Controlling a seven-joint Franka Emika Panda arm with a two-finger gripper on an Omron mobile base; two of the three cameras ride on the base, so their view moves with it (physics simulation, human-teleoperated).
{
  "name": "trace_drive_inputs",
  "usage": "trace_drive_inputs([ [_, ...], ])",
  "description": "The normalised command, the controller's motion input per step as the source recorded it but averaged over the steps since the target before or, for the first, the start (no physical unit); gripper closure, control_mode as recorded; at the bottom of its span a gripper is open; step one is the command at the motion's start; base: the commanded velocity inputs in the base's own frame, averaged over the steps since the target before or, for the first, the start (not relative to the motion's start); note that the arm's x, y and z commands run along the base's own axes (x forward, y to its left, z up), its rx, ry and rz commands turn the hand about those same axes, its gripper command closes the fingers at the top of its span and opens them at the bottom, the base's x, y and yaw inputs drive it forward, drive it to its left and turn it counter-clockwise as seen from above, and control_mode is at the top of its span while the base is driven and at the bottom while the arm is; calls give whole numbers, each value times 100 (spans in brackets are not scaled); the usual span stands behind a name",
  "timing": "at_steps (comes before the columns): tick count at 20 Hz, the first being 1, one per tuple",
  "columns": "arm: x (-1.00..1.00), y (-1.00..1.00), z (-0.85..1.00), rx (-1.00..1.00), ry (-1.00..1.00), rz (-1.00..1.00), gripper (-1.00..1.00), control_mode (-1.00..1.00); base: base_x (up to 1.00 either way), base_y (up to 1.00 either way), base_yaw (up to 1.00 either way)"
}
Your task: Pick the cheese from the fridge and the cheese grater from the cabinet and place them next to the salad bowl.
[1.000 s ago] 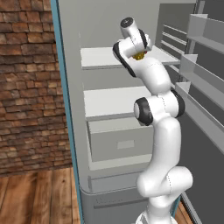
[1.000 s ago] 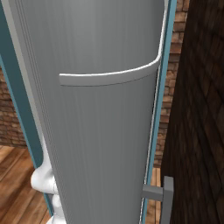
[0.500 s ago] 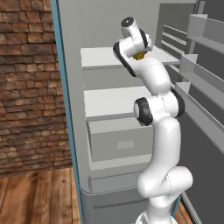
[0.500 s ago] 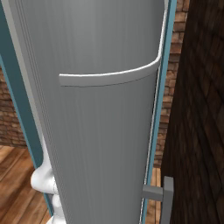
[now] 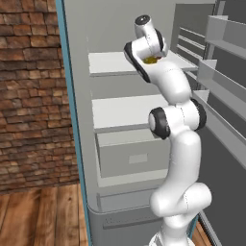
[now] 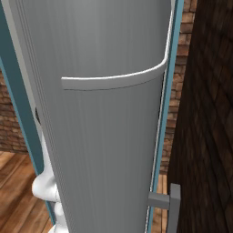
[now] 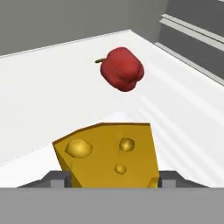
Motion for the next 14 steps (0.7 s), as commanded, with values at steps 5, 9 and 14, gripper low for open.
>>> trace_drive_inputs([
  [5, -60, 21, -9, 0, -5, 12, 100, -100, 0, 0, 0],
  [9, -66, 22, -3, 3, -2, 12, 100, -100, 0, 0, 0],
  [14, -73, 18, -8, 2, -3, 14, 100, -100, 0, 0, 0],
])
